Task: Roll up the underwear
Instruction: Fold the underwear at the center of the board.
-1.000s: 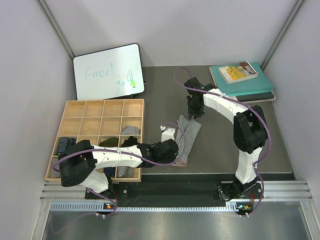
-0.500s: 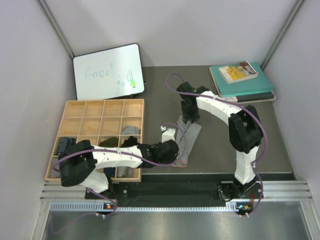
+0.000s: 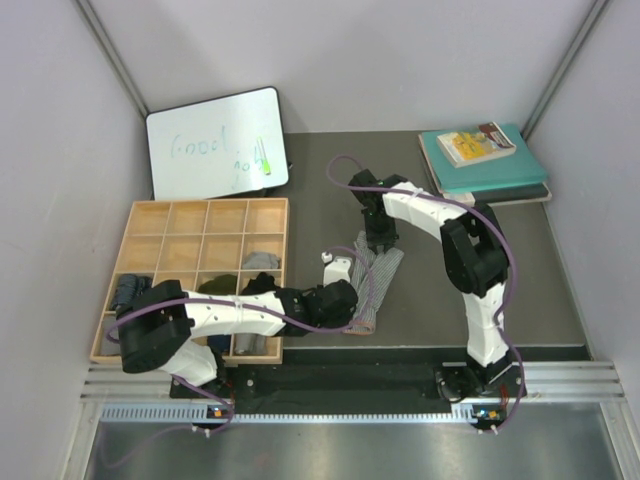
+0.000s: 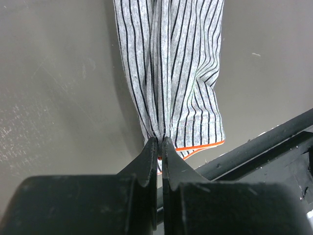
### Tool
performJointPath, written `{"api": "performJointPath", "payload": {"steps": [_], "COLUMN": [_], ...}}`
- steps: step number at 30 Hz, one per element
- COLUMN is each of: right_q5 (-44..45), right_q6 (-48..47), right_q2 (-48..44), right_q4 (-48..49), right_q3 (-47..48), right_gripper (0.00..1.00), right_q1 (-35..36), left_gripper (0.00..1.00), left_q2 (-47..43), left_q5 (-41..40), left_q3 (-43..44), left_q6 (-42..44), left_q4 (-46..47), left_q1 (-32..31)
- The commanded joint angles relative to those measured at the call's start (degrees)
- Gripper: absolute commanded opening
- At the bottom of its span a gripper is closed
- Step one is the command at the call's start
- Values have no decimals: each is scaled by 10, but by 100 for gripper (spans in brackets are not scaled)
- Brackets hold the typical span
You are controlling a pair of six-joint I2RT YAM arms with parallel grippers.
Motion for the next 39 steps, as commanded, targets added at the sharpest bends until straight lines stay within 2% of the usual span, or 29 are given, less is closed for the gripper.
{"api": "performJointPath", "payload": {"steps": [1, 3, 4, 7, 20, 30, 39], "right_q5": [23, 27, 31, 34, 27, -9, -30], "right_q6": [-2, -3, -3, -3, 5, 3, 2], "right_q2": [11, 14, 15, 12, -101, -86, -57], "right_q4": [-4, -7, -8, -12, 7, 27, 34], "right_q3": [31, 31, 31, 31, -8, 5, 38], "right_gripper": [23, 14, 5, 0, 0, 0, 0], "right_q1": [0, 0, 0, 0, 2, 20, 47], "left_gripper": [0, 0, 0, 0, 0, 0, 0], "left_q2": [-2, -2, -4, -5, -28, -45, -24], "left_q5": [-6, -7, -8, -9, -22, -23, -17], "left_q3": [12, 12, 12, 12, 11, -4, -4], "left_q6": [-2, -2, -3, -3, -1, -9, -10], "left_q4": [0, 0, -1, -1, -12, -16, -12], "left_q1": [-7, -7, -7, -9, -15, -19, -26]}}
